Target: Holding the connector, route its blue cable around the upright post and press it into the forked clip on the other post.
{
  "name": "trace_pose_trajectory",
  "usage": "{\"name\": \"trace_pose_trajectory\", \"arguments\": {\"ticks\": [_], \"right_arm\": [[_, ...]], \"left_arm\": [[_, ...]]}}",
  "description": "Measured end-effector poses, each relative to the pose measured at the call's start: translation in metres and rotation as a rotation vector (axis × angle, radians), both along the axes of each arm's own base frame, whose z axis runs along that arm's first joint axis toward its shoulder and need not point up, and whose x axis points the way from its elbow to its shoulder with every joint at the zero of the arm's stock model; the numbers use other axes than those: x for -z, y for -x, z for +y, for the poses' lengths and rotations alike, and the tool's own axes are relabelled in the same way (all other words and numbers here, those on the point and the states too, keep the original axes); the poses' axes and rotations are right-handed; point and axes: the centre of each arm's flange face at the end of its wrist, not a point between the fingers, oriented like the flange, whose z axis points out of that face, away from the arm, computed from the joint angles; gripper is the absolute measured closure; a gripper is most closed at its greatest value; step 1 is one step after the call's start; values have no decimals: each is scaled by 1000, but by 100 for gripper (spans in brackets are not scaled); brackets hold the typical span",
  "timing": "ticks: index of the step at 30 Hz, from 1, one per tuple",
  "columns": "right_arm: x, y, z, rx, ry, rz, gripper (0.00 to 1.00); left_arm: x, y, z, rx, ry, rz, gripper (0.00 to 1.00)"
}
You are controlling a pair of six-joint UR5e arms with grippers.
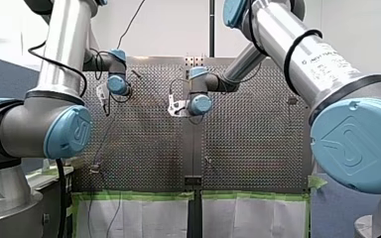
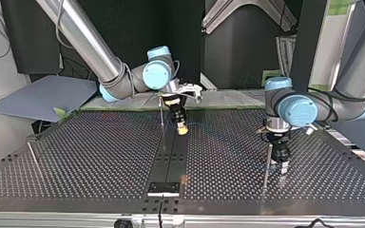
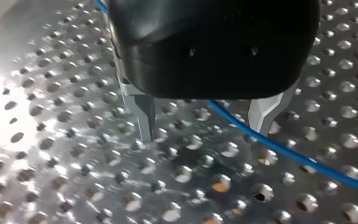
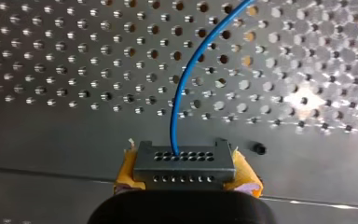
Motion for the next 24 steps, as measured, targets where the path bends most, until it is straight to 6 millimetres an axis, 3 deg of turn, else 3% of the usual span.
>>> {"name": "trace_pose_trajectory", "arguments": {"ticks": [18, 24], "right_arm": [[58, 22, 10, 30, -24, -1, 100], [102, 28, 20, 35, -56, 20, 100]], "left_arm": [[5, 0, 2, -35, -7, 22, 0], [5, 1, 1, -34, -6, 25, 0]]}}
